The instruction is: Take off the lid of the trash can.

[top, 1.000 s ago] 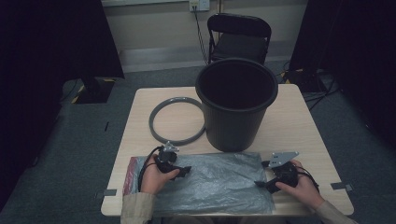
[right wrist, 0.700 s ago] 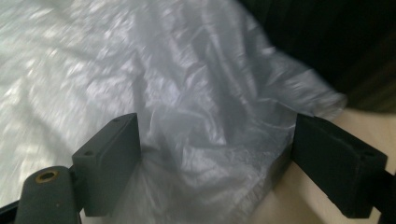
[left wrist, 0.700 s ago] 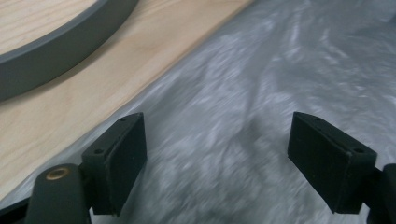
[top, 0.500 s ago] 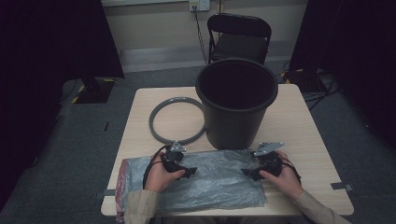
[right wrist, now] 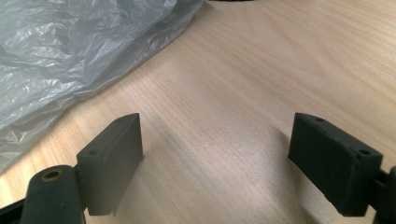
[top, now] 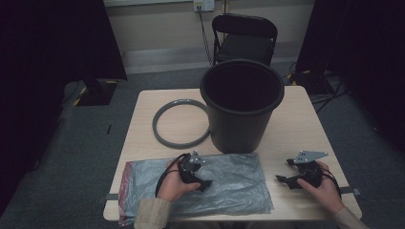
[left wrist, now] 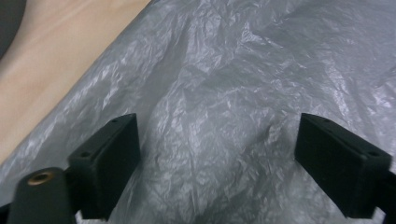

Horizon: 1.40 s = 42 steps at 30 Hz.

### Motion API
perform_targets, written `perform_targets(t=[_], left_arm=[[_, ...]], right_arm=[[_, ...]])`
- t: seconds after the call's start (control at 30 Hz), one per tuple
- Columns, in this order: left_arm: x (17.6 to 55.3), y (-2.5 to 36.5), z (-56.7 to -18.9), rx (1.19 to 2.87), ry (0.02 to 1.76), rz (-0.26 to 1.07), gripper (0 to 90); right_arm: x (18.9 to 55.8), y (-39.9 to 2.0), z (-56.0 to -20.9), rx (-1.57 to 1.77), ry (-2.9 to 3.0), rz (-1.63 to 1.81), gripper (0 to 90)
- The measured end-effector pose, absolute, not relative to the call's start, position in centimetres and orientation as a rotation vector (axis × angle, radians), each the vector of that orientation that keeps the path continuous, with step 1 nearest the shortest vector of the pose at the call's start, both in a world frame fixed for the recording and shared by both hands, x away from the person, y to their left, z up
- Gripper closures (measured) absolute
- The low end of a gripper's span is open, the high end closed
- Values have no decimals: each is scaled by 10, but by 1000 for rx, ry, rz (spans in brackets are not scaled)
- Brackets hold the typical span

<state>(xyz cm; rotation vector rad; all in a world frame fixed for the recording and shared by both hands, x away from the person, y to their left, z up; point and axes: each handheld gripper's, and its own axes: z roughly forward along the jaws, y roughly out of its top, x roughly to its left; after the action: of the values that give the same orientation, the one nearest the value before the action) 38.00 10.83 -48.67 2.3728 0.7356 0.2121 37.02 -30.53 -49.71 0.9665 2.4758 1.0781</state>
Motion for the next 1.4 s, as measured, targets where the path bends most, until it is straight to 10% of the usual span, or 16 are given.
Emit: perform_targets(t=[0.3, 0.43, 0.57, 0.9, 1.4], left_arm=[[384, 100, -495, 2335, 688, 241, 4], [382, 101, -484, 2359, 704, 228, 349], [384, 98, -480, 2394, 719, 218, 379], [385, 92, -475, 2426, 735, 142, 877], [389, 117, -431, 2403, 822, 68, 900]], right_arm=[[370, -306, -499, 949, 2460, 1091, 165], [370, -307, -499, 951, 2460, 1090, 165], [370, -307, -499, 952, 2460, 1087, 166], [370, -308, -499, 956, 2460, 1093, 166], [371, -308, -499, 957, 2460, 1097, 167]])
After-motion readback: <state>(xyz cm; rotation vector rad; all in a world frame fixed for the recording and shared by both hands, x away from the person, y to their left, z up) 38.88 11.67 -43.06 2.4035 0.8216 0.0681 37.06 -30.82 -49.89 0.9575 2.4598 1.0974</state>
